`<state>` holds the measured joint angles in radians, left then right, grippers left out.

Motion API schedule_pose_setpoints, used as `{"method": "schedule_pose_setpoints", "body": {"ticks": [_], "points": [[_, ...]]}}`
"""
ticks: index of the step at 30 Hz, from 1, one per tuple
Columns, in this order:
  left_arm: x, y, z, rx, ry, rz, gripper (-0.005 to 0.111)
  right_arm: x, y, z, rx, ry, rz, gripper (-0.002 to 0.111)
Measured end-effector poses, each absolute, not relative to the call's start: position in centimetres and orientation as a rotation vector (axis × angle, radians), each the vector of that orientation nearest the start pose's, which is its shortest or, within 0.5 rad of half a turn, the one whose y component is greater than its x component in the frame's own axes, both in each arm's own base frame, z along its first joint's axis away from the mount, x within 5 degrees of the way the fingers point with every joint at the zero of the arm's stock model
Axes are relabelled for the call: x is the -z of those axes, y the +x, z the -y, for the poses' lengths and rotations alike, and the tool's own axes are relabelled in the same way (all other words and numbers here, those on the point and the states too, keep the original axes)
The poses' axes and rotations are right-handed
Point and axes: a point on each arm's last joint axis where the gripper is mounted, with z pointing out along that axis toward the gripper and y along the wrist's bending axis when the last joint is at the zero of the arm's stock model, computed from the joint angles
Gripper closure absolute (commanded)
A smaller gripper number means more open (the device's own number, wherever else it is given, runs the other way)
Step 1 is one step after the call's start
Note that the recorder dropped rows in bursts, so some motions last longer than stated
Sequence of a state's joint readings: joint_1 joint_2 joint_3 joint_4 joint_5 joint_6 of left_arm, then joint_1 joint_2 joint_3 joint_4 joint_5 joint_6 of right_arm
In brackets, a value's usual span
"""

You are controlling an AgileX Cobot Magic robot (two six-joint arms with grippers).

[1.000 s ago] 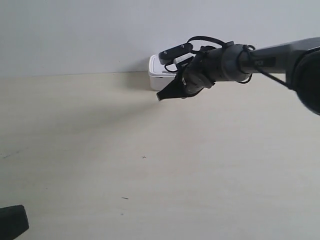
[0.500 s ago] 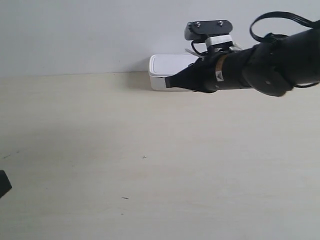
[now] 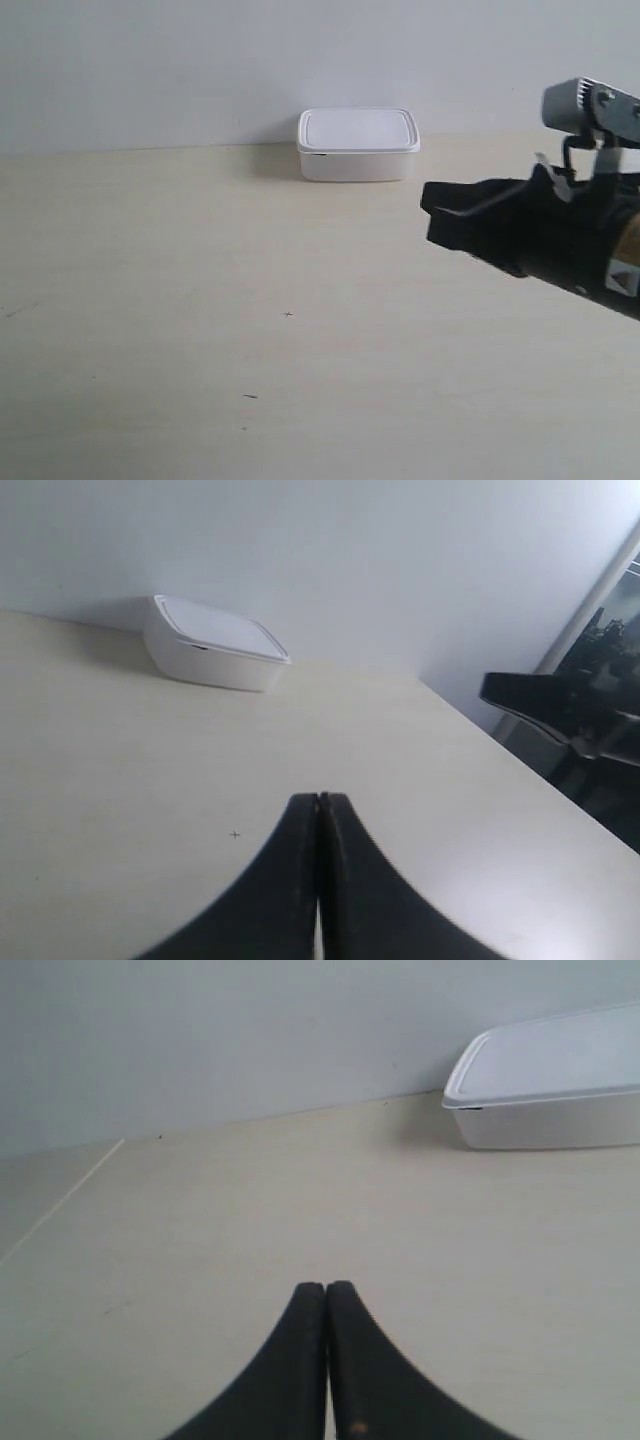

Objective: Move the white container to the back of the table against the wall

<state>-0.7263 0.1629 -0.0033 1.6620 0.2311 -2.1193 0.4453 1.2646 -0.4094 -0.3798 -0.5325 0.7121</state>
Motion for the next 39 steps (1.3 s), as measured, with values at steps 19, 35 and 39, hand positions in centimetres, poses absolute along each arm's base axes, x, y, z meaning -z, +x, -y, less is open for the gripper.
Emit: {"method": "schedule_pose_setpoints", "body": {"ticks": [19,35,39], "points": [[-20.7,6.1,3.1,0.652,0.189,-1.627,0.107,-23.2,8.0,-4.7,-0.744,-0.086,-1.618,0.108],[-20.7,6.2,3.1,0.497,0.334,-1.586,0.107,-23.4,4.8,-2.0,-0.654,-0.019,-1.511,0.108],[-20.7,6.2,3.1,0.479,0.352,-1.58,0.107,-23.1,4.9,-1.9,-0.59,-0.054,-1.536,0.108]]}}
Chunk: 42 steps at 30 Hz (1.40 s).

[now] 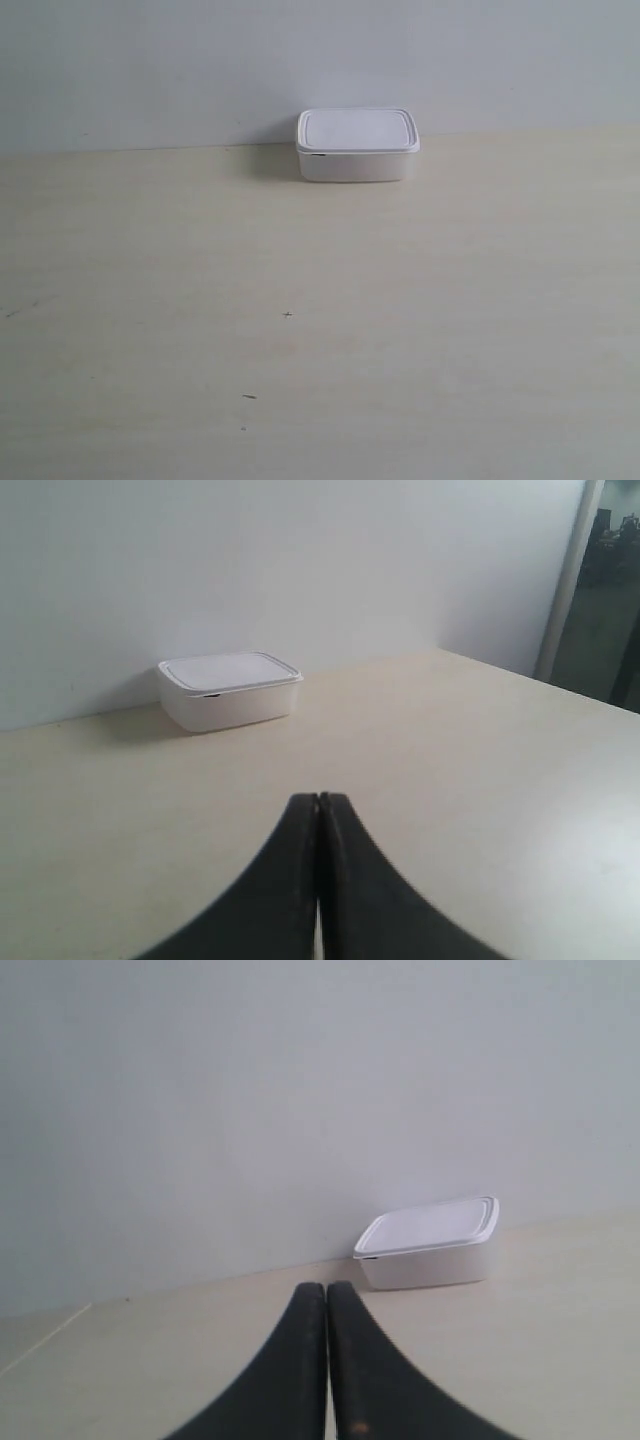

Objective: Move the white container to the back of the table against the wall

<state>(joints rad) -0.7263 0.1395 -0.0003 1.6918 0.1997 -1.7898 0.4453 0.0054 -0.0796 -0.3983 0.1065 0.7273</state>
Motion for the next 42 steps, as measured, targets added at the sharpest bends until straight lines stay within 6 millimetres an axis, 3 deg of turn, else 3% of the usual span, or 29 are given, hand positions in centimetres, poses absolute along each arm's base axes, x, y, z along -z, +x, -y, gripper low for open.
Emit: {"method": "schedule_pose_setpoints", "body": {"ticks": [35,42], "points": [[-20.69,6.13,3.11,0.482,0.359,-1.579,0.107,-22.73,4.95,-1.84,-0.586,-0.034,-1.576,0.108],[-21.4,5.38,2.31,0.494,0.295,-1.474,0.107,-22.73,5.04,-1.58,-0.546,0.006,-1.572,0.108]]}}
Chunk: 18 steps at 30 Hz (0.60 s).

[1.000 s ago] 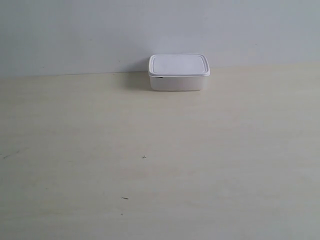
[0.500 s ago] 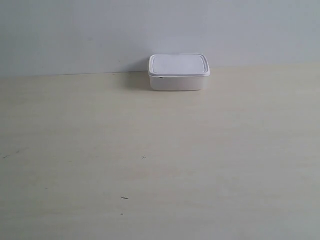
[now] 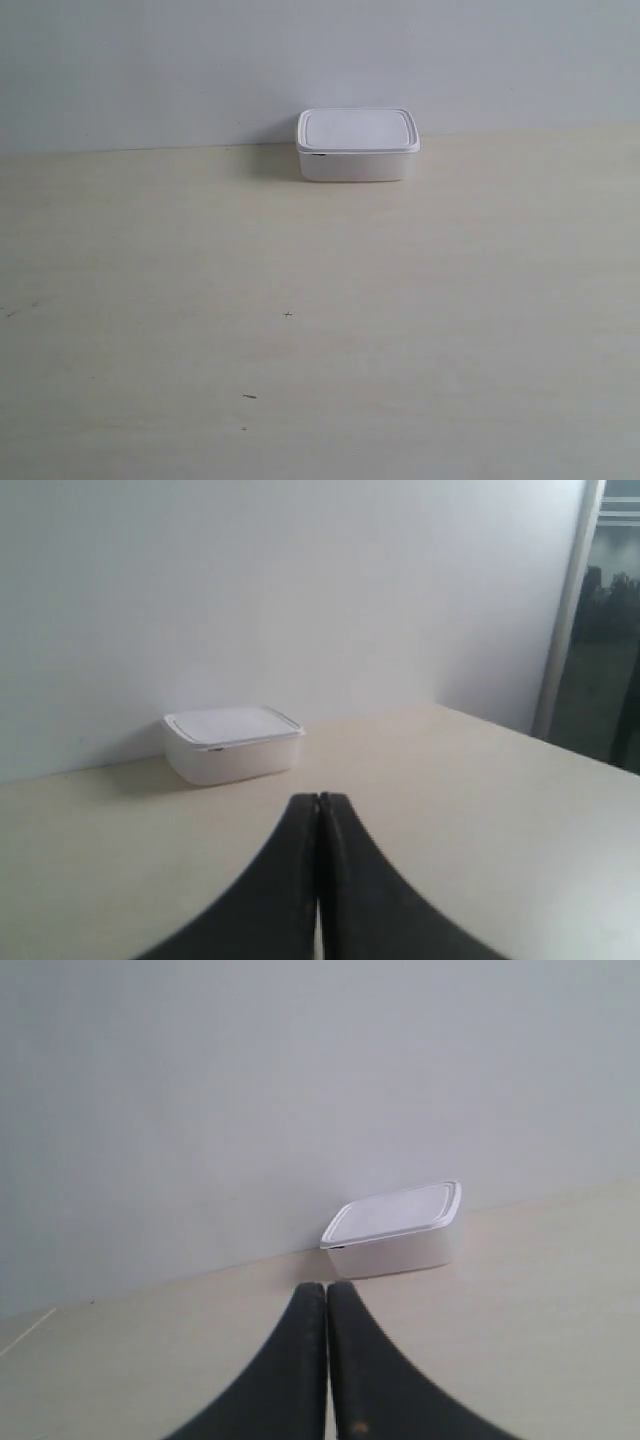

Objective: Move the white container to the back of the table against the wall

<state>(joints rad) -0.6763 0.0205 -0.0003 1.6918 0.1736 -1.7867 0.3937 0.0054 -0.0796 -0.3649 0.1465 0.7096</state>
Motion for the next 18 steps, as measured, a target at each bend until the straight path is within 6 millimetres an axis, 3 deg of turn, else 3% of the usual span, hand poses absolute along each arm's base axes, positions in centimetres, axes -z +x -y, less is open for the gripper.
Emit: {"method": "schedule_pose_setpoints", "body": {"ticks": [11,18], "points": [[-21.5,5.6,1.2,0.332,0.141,-1.474,0.107,-22.7,5.2,-0.6,-0.402,0.151,-1.555,0.108],[-21.5,5.7,-0.4,0.105,-0.064,-1.472,0.107,-22.7,5.3,0.1,-0.298,0.252,-1.536,0.108]]}}
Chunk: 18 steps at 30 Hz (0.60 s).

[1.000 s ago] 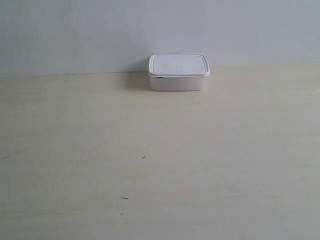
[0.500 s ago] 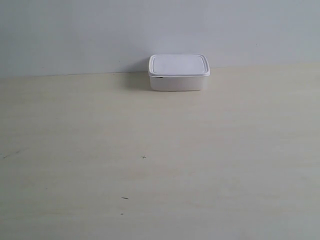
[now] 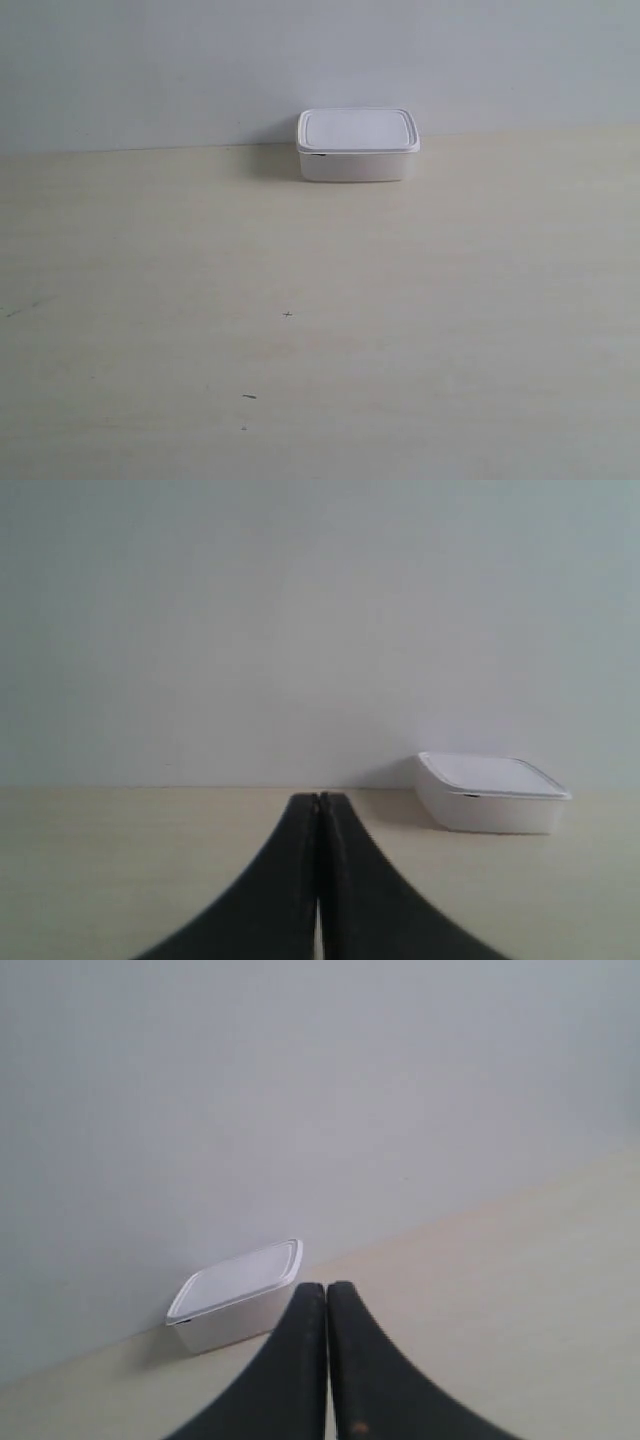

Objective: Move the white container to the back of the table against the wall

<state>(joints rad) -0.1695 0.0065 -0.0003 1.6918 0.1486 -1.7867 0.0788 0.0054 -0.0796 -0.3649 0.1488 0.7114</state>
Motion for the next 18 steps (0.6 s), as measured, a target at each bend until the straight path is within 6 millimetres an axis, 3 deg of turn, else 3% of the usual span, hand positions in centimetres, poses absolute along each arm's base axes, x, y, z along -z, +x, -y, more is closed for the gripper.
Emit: {"method": "schedule_pose_setpoints", "body": {"ticks": [9,18], "points": [[-21.5,5.4,-1.9,-0.11,-0.257,-1.451,0.107,-22.7,5.2,0.8,-0.184,0.361,-1.509,0.108],[-21.5,5.4,-2.0,-0.128,-0.274,-1.448,0.107,-22.7,5.2,0.9,-0.169,0.376,-1.507,0.108]]}}
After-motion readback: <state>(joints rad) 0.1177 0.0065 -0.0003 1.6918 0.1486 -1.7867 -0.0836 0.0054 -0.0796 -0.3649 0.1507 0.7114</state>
